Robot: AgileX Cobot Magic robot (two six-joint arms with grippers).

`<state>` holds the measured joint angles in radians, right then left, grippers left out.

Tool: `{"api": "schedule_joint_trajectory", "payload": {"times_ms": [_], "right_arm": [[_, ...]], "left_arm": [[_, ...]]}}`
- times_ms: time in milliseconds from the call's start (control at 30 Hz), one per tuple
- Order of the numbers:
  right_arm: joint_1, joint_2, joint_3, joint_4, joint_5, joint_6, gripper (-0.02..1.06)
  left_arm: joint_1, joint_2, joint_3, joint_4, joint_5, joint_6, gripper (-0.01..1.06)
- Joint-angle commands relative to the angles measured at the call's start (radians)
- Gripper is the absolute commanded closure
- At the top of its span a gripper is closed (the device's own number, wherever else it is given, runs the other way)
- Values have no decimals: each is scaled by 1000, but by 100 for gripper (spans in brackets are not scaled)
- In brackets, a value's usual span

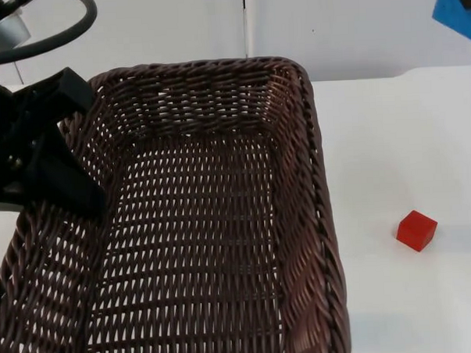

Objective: Pick up the basket with the left hand and place the largest block into the basket with the right hand.

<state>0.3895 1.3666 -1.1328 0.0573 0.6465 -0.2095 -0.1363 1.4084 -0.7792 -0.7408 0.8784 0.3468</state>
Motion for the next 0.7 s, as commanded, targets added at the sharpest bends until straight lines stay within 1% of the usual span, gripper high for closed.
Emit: {"api": "schedule_joint_trajectory", "payload": {"times_ms": [0,567,600,667], "right_arm": [[3,-10,-4,-3,3,0,105],[4,-10,-4,6,-5,0,105],[4,-10,-4,11,-7,-7,105],[6,-10,-4,55,-7,-44,105]], "left_arm": [[-3,-15,1,-27,7,-4,105],[-3,-15,1,-27,7,-4,105],[-3,-15,1,-27,7,-4,105],[-3,-15,1,-27,7,-4,105]]}}
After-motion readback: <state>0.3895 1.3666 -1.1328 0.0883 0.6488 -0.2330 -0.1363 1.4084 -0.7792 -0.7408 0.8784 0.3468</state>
